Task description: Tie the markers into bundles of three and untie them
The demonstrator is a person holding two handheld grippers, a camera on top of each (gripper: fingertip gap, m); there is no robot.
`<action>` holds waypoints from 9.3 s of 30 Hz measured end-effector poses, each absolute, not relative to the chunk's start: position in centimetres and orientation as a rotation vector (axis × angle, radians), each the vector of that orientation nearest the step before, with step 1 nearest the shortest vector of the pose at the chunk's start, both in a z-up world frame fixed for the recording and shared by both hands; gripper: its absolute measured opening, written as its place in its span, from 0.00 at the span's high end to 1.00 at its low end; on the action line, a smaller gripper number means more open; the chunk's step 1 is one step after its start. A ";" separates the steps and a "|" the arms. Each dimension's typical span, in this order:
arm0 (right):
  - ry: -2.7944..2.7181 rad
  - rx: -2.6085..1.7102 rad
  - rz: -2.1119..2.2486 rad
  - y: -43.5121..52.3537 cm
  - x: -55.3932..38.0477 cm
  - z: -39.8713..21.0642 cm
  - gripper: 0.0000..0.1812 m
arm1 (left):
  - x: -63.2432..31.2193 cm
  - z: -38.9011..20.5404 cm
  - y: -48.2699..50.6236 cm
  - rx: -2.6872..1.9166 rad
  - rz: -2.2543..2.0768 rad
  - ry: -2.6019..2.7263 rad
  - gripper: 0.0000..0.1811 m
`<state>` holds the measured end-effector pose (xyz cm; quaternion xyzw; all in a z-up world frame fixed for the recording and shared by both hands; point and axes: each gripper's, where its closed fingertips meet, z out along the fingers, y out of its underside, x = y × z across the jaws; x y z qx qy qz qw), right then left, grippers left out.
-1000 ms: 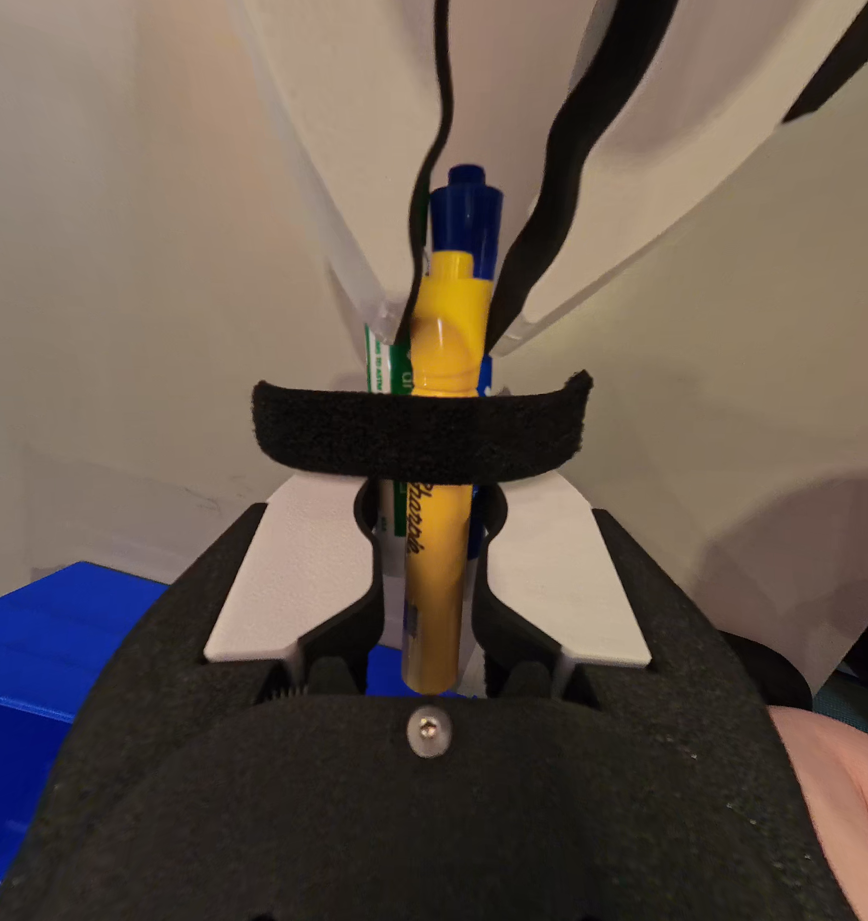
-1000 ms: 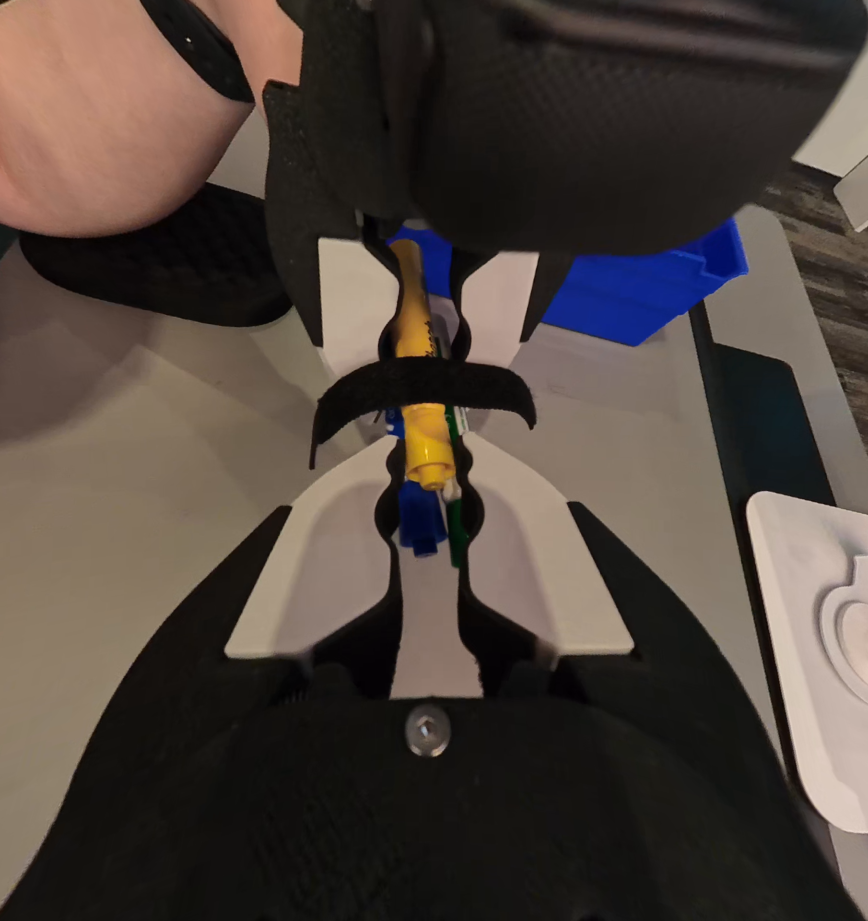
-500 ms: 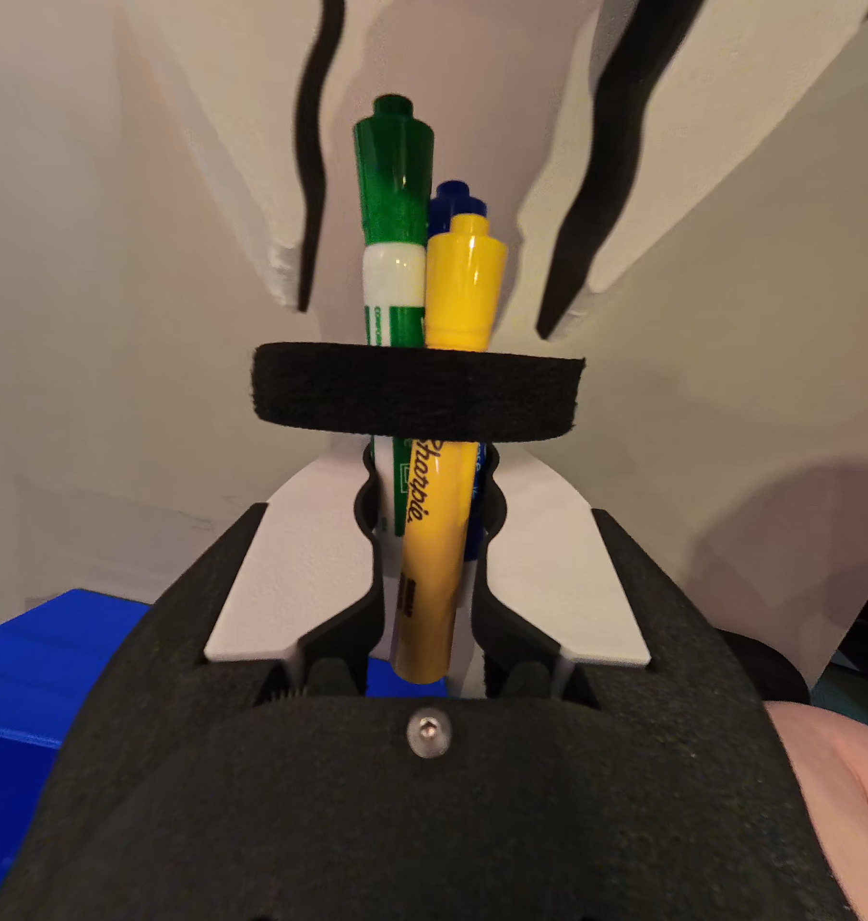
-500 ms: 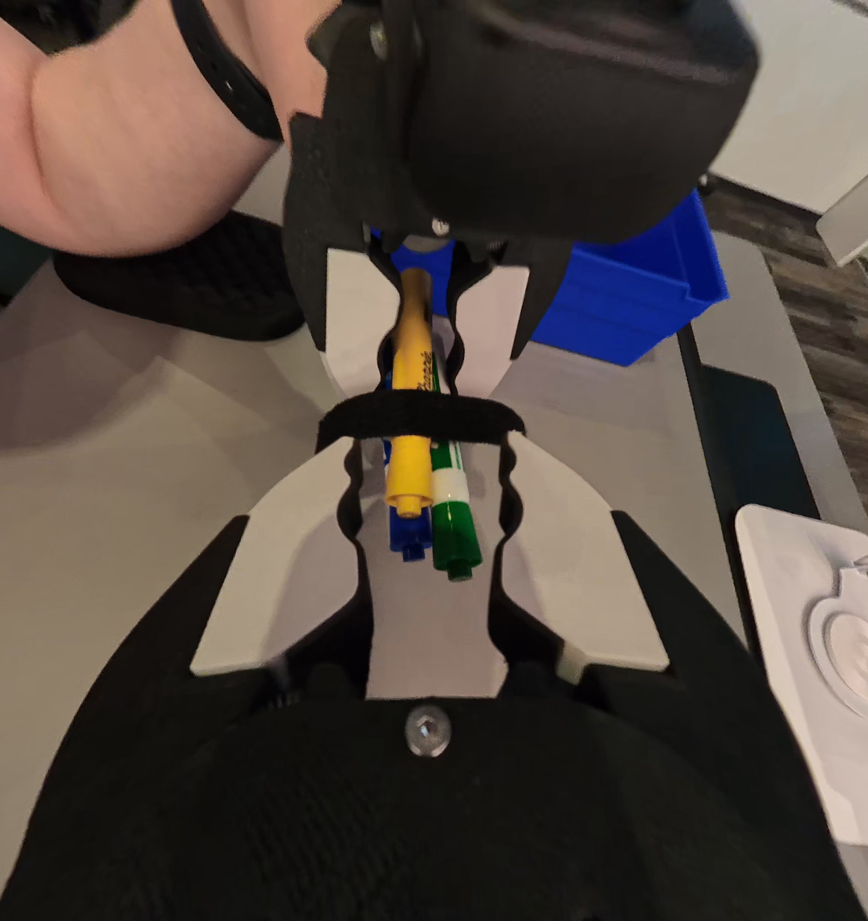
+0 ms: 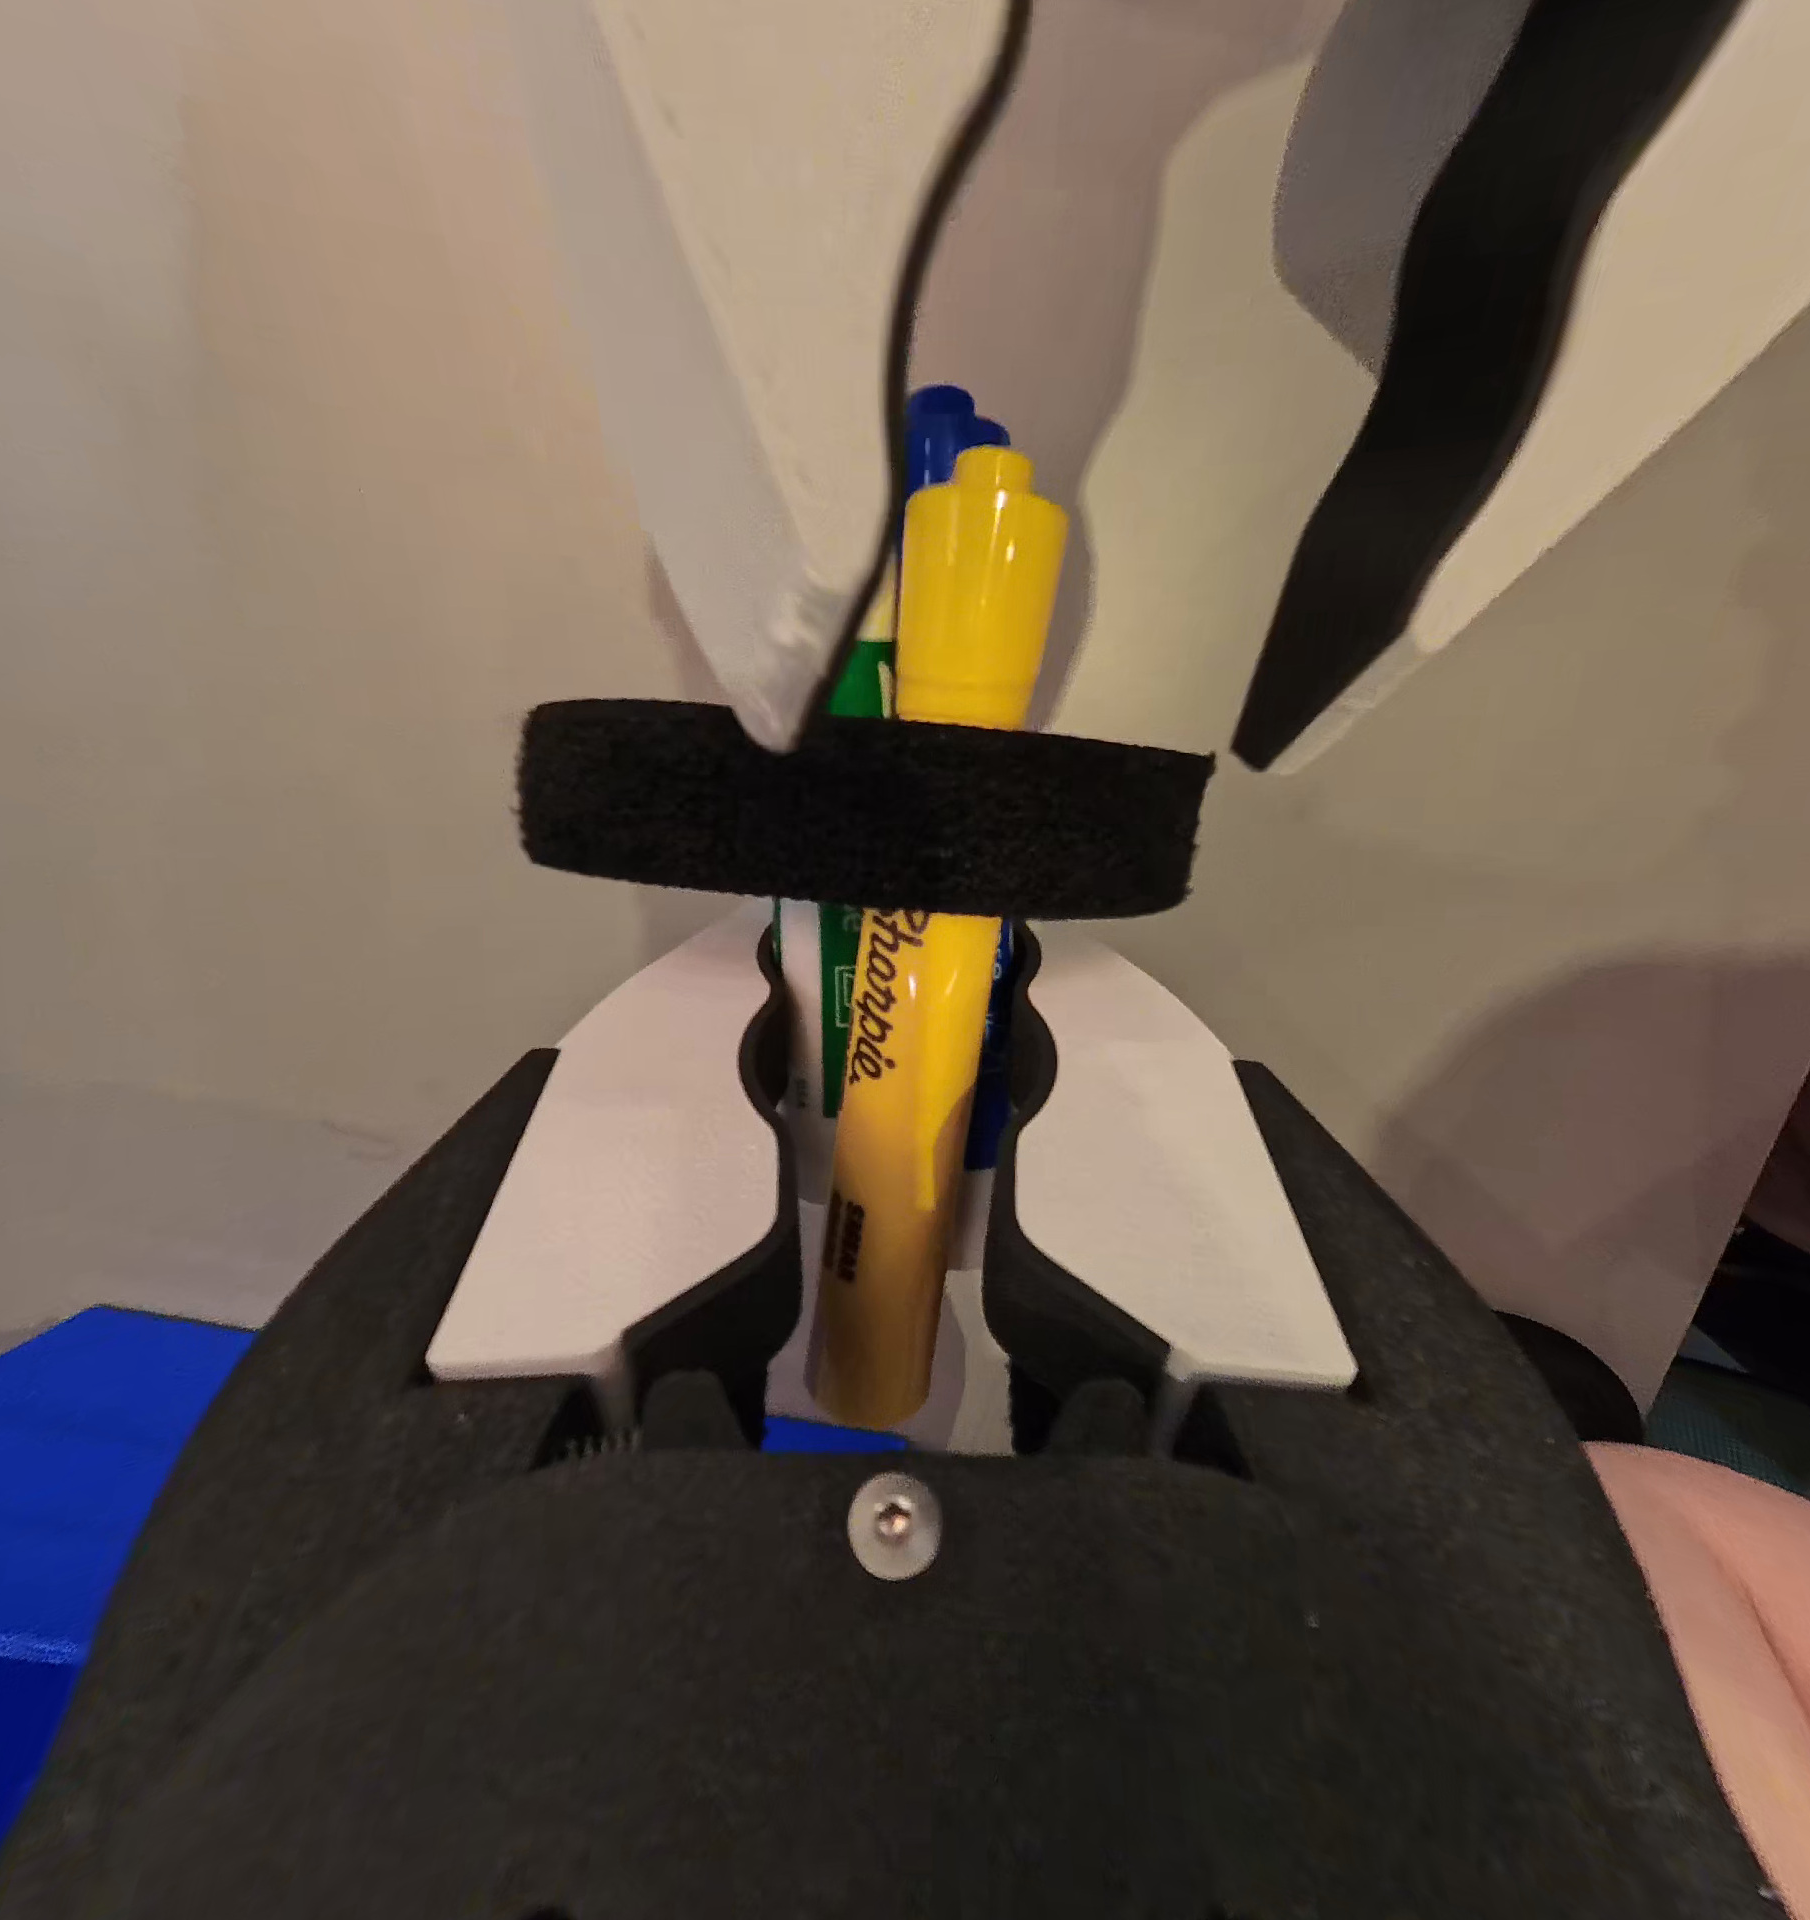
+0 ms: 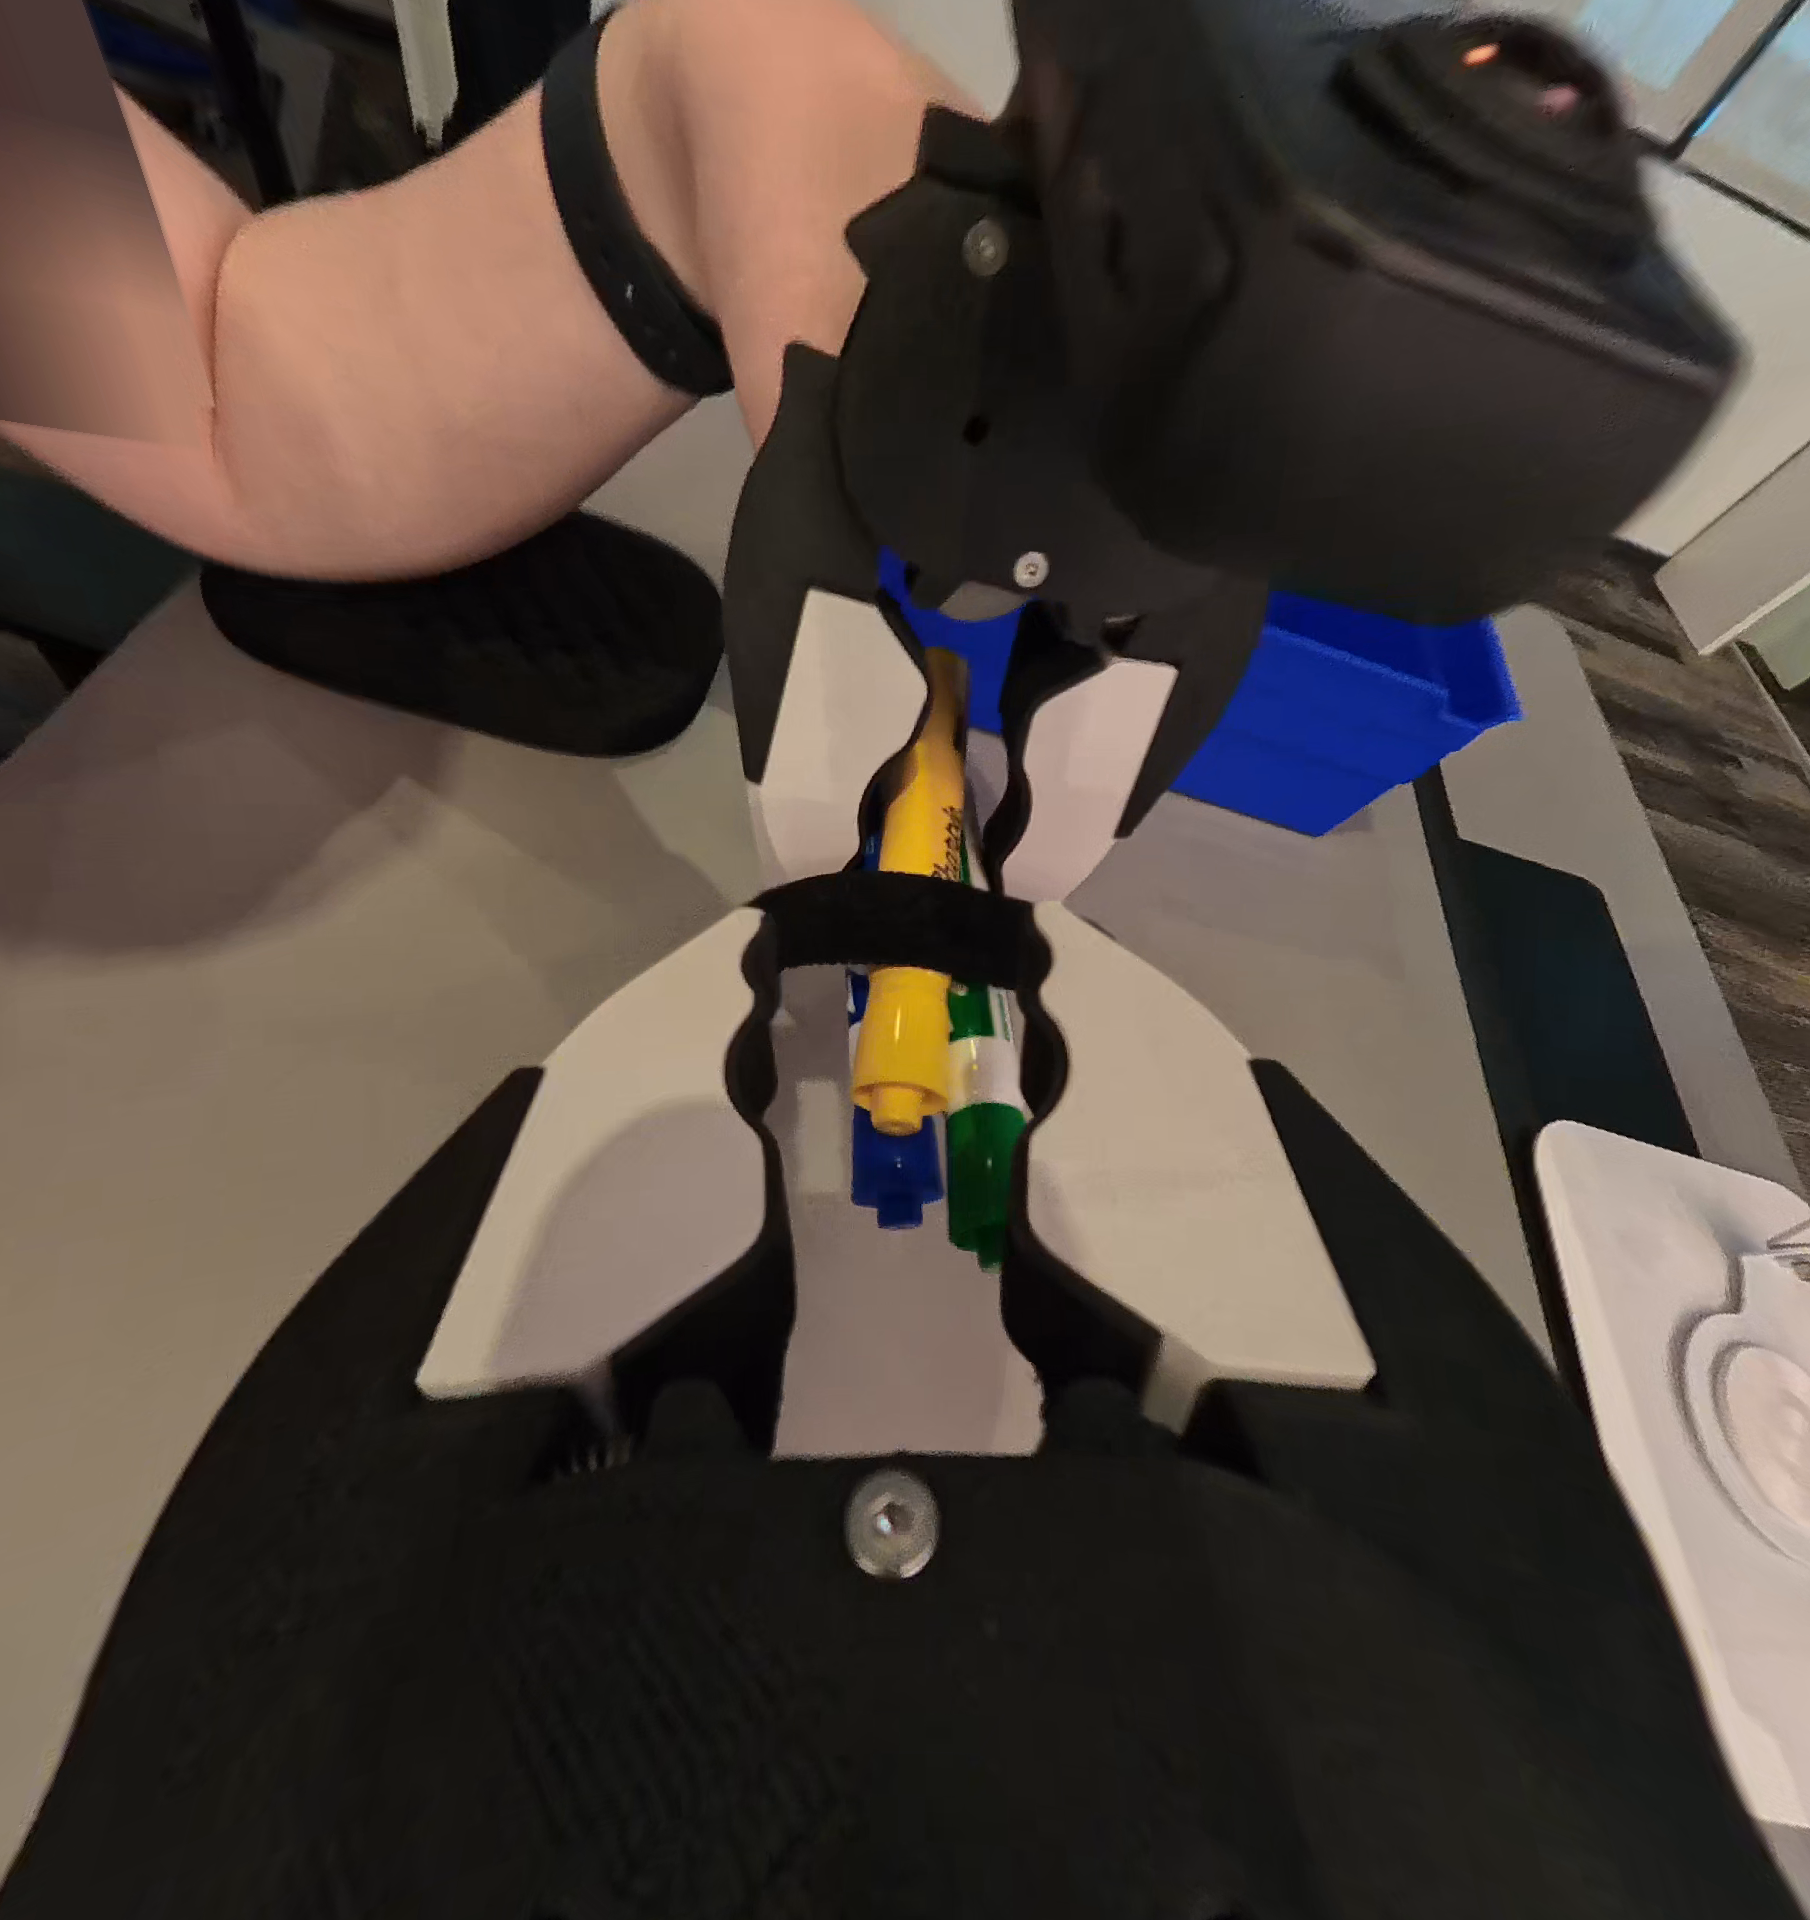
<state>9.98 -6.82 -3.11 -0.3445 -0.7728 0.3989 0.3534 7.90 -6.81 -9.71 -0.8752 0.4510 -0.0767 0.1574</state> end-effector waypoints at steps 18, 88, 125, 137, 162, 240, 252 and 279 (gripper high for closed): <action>-2.090 -0.960 1.108 -7.0 9.3 -4.0 0.79 | 8.9 -9.5 -7.4 -2.477 -0.259 1.342 0.79; -1.577 -2.171 0.808 -4.9 13.0 -17.2 0.89 | 0.9 -15.4 -6.4 -2.610 -0.102 0.252 0.89; -1.913 -1.771 0.624 -6.8 14.5 -17.7 0.86 | 7.1 -17.1 -11.4 -2.627 -0.079 0.297 0.69; -2.049 -1.688 0.679 -7.1 12.8 -17.4 0.79 | 2.1 -14.0 -7.9 -2.560 -0.146 0.362 0.49; -1.922 -1.717 0.884 -3.6 14.5 -16.4 0.79 | 6.7 -17.7 -10.6 -2.783 -0.119 0.683 0.79; -2.848 -1.505 0.838 -12.2 10.7 -17.4 0.89 | 7.5 -16.9 -12.0 -2.432 0.173 0.841 0.75; -2.608 -1.672 1.183 -11.9 10.2 -17.0 0.89 | 6.4 -15.4 -11.9 -2.442 0.209 0.967 0.74; -2.314 -2.172 1.777 -9.2 13.3 -13.6 0.89 | 5.5 -14.3 -10.8 -2.313 0.120 0.873 0.62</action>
